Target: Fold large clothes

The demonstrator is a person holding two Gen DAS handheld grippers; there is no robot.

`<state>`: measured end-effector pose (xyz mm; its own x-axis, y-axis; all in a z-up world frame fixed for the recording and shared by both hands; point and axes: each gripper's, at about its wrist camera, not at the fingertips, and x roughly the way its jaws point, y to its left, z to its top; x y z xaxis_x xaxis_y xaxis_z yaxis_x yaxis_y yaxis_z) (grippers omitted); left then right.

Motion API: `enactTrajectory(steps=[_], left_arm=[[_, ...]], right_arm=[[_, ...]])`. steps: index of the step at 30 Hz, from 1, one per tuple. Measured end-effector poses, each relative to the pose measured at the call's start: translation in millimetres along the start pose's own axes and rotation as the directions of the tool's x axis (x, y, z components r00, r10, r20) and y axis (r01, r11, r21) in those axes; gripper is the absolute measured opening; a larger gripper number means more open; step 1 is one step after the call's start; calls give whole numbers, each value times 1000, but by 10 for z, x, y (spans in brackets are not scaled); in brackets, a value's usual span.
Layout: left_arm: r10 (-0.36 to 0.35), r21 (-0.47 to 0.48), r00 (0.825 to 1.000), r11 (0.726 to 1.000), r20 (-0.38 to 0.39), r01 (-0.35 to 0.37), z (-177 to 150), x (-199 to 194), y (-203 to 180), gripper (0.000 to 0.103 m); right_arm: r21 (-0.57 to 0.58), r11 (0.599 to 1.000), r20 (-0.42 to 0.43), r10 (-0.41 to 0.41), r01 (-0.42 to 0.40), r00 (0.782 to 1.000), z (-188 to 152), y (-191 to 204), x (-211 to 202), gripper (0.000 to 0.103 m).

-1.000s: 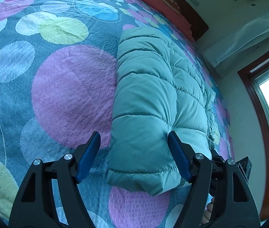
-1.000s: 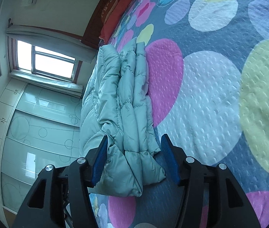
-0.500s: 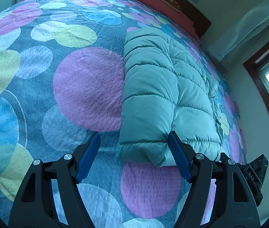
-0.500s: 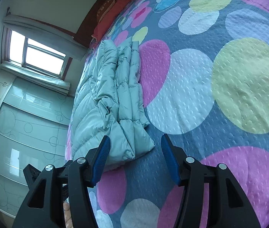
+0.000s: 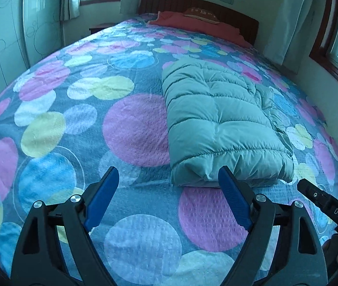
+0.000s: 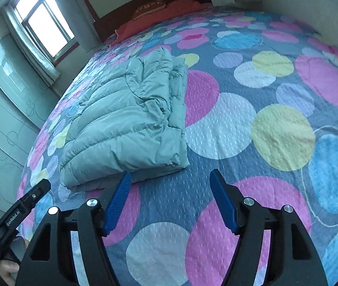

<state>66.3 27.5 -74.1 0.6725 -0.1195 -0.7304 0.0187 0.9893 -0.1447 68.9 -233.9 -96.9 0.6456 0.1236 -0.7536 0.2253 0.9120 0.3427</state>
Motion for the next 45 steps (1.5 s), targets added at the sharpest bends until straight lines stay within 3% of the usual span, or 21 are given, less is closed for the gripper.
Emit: enactTrajectory(steps=[4, 9, 18, 45], left_arm=[[34, 41, 998, 998, 57, -37, 50, -275, -90, 93], [19, 48, 995, 999, 96, -23, 111, -556, -166, 94], [7, 55, 993, 998, 118, -13, 108, -750, -256, 96], [0, 56, 993, 998, 121, -7, 79, -829, -273, 96]], right_arm=[[-81, 996, 48, -45, 49, 998, 5, 245, -203, 72], [-120, 990, 93, -57, 68, 994, 22, 423, -450, 74], [-169, 977, 181, -100, 131, 978, 32, 620, -791, 75], [-195, 971, 198, -101, 140, 975, -36, 740, -860, 75]])
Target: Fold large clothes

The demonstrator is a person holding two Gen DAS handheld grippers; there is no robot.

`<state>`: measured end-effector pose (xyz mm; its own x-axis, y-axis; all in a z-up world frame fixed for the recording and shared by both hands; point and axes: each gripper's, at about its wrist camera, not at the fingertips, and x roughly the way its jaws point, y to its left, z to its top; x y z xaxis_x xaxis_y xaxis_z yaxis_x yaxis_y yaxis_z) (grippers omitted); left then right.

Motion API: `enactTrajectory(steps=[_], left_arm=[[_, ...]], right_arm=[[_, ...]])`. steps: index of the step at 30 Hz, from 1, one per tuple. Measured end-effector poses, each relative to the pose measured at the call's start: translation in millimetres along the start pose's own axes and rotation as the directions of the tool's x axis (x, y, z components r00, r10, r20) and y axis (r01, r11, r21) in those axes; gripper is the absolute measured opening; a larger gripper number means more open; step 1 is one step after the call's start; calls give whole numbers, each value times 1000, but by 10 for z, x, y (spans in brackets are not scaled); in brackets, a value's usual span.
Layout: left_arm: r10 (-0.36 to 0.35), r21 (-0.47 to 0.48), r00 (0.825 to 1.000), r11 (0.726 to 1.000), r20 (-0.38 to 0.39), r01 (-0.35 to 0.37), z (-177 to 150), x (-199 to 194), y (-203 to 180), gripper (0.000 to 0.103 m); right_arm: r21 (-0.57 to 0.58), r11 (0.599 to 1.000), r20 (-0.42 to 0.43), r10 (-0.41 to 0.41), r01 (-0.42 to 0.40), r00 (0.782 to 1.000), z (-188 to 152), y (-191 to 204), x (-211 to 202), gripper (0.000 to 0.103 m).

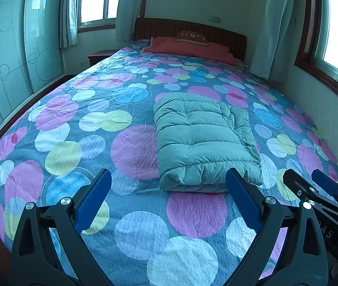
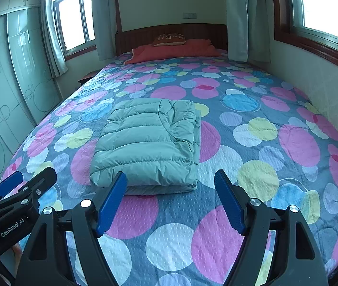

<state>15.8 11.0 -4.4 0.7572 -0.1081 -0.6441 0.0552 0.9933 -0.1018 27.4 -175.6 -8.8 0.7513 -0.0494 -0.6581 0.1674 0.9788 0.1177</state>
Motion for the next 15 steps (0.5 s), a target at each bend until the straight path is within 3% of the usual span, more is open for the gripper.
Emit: enactTrajectory(steps=[15], left_arm=[[5, -1, 1000, 1000, 3, -5, -2, -4, -1, 96]], right_arm=[[-4, 1000, -3, 4, -4, 1000, -10, 16, -4, 75]])
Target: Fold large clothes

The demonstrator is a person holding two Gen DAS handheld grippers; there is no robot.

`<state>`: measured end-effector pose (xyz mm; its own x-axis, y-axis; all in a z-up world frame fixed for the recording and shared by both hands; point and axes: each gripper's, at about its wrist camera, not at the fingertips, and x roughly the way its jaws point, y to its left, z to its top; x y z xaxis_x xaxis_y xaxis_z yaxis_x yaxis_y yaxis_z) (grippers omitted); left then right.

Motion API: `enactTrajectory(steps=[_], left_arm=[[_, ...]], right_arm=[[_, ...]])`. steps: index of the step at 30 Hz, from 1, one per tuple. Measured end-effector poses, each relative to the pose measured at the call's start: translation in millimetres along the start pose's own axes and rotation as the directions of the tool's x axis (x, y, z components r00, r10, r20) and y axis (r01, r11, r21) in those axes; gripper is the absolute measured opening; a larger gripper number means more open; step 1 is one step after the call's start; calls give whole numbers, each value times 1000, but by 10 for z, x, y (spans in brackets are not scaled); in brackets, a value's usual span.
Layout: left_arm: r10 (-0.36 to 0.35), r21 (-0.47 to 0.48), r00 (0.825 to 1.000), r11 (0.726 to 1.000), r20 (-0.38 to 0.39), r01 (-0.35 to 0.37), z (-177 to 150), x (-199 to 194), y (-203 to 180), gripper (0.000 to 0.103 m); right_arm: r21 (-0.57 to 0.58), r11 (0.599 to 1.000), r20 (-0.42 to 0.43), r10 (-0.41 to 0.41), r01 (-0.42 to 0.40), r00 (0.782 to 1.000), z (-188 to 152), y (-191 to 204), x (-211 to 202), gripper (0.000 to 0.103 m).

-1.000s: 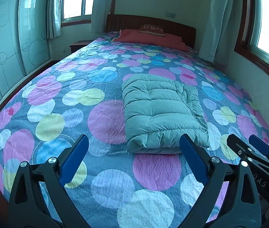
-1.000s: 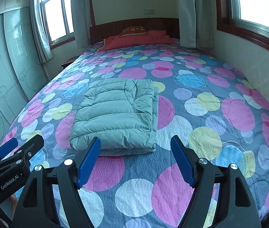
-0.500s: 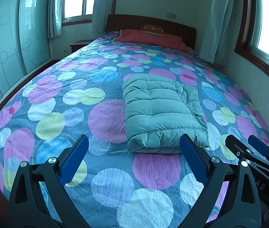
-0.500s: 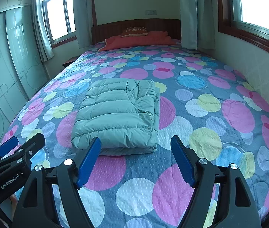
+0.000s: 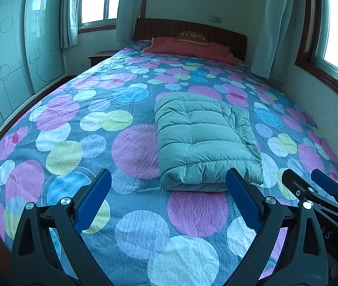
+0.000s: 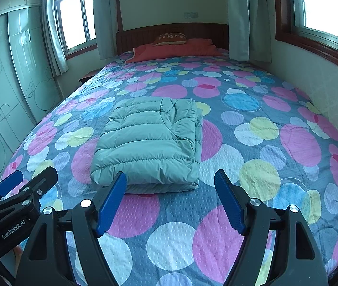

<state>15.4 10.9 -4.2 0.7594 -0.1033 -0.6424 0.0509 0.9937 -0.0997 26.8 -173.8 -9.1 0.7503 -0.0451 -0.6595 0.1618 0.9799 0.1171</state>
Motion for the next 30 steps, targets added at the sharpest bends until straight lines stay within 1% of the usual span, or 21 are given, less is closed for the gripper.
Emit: enactTrajectory(steps=[18, 23, 26, 27, 29, 30], left_arm=[[13, 9, 1000, 1000, 13, -13, -14, -16, 8, 96], [42, 21, 999, 999, 11, -42, 3, -18, -30, 96], [30, 32, 999, 999, 17, -31, 8, -28, -57, 96], [27, 34, 999, 999, 18, -28, 12, -27, -63, 97], [32, 39, 999, 999, 22, -33, 6, -32, -80, 101], [38, 39, 999, 998, 27, -39, 3, -35, -82, 101]], right_arm=[[-3, 1000, 0, -1, 1, 1000, -7, -7, 11, 75], [-4, 1000, 0, -1, 1, 1000, -3, 1, 8, 75], [-4, 1000, 0, -2, 2, 1000, -3, 5, 7, 75], [-4, 1000, 0, -2, 2, 1000, -2, 9, 6, 75], [-4, 1000, -1, -2, 2, 1000, -2, 11, 6, 75], [-4, 1000, -3, -2, 2, 1000, -7, 8, 18, 75]])
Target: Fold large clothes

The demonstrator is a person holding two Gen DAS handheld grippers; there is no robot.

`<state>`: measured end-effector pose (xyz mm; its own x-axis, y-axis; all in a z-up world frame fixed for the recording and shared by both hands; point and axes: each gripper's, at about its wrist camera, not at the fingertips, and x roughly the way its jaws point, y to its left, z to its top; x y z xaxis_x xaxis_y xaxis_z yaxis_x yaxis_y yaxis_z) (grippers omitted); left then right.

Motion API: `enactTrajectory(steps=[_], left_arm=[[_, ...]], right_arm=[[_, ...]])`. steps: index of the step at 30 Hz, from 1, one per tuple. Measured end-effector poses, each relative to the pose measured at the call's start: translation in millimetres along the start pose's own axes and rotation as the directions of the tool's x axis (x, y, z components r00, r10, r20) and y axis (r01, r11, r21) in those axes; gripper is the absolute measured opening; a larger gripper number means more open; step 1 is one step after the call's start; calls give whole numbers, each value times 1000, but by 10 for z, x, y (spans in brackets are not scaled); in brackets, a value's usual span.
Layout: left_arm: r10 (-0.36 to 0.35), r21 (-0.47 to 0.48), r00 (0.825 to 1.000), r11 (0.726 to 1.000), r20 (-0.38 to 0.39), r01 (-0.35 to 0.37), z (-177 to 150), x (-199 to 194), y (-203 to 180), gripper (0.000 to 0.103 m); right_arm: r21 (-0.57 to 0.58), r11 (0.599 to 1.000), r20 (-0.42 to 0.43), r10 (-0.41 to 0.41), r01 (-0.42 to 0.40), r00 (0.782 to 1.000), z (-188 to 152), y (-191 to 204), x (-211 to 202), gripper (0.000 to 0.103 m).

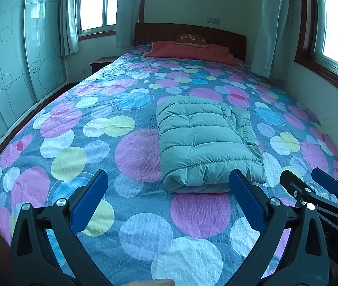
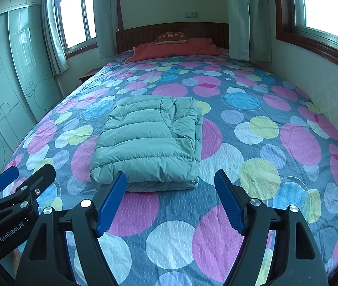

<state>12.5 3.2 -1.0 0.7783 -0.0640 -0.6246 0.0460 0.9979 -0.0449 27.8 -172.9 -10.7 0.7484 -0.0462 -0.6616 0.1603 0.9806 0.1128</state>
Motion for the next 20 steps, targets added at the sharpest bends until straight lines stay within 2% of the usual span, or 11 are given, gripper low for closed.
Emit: enactTrajectory(steps=[5, 8, 10, 15, 20], left_arm=[[0, -3, 1000, 1000, 7, 0, -24, 13, 12, 101], [17, -8, 1000, 1000, -20, -17, -48, 63, 21, 101], [2, -3, 999, 1000, -37, -2, -61, 105, 22, 101], [30, -20, 999, 999, -15, -30, -99, 165, 57, 101], [43, -20, 997, 999, -70, -45, -127, 397, 160, 101]], right_arm=[[1, 1000, -6, 4, -4, 1000, -37, -38, 37, 75], [2, 1000, -11, 7, -6, 1000, -44, -62, 66, 75], [2, 1000, -15, 9, -9, 1000, -51, -70, 81, 75], [13, 1000, -14, 11, -11, 1000, -51, -136, 122, 75], [39, 999, -21, -17, 18, 1000, -48, -326, 252, 75]])
